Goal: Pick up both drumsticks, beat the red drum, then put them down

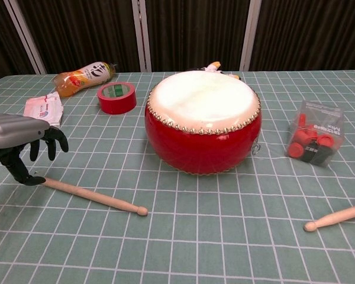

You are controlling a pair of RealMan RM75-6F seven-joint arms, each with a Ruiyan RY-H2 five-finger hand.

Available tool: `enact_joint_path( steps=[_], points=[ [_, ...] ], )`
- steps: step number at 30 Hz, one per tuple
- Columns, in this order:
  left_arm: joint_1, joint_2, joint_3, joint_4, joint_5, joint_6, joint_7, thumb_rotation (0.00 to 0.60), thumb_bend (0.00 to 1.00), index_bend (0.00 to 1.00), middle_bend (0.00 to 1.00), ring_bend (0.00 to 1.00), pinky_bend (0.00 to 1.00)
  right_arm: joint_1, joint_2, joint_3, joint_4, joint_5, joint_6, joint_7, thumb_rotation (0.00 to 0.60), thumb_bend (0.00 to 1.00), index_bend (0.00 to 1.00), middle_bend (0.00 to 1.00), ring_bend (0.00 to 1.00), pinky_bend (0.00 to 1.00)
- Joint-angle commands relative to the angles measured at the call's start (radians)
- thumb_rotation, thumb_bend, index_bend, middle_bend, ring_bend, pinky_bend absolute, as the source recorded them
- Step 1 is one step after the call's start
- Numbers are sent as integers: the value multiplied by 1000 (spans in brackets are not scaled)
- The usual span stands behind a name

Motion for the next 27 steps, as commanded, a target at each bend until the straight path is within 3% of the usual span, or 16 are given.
enact_joint_path(
  steps=[1, 8, 11, 16, 19, 22, 27],
  points=[
    [11, 21, -9, -19, 6, 3, -19, 600, 225, 169, 217, 269, 455, 4, 5, 0, -15, 17, 4, -11, 600, 497, 104, 374, 375, 383],
    [76, 91, -25, -75, 125, 33, -156, 600, 200, 106, 105, 154, 379, -8, 51, 13, -54, -19, 46, 38, 600, 497, 42, 253, 253, 286],
    [136, 131, -16, -87, 261, 84, -263, 600, 195, 69, 70, 134, 321, -32, 96, 21, -68, -96, 94, 119, 600, 497, 1, 129, 123, 182],
    [240, 185, 46, -27, 509, 205, -370, 600, 153, 39, 8, 89, 280, -96, 164, 35, -47, -267, 212, 317, 600, 496, 0, 19, 35, 137],
    [296, 209, 76, 5, 589, 265, -405, 600, 115, 12, 0, 56, 219, -138, 181, 34, -7, -354, 287, 439, 600, 484, 0, 0, 4, 122],
    [349, 234, 102, 23, 640, 309, -459, 600, 48, 0, 0, 3, 65, -176, 189, 21, 29, -415, 338, 537, 600, 439, 0, 0, 0, 80],
    [441, 278, 153, 82, 742, 380, -531, 600, 0, 0, 0, 0, 0, -225, 174, 0, 114, -508, 415, 627, 600, 403, 0, 0, 0, 12]
  ],
)
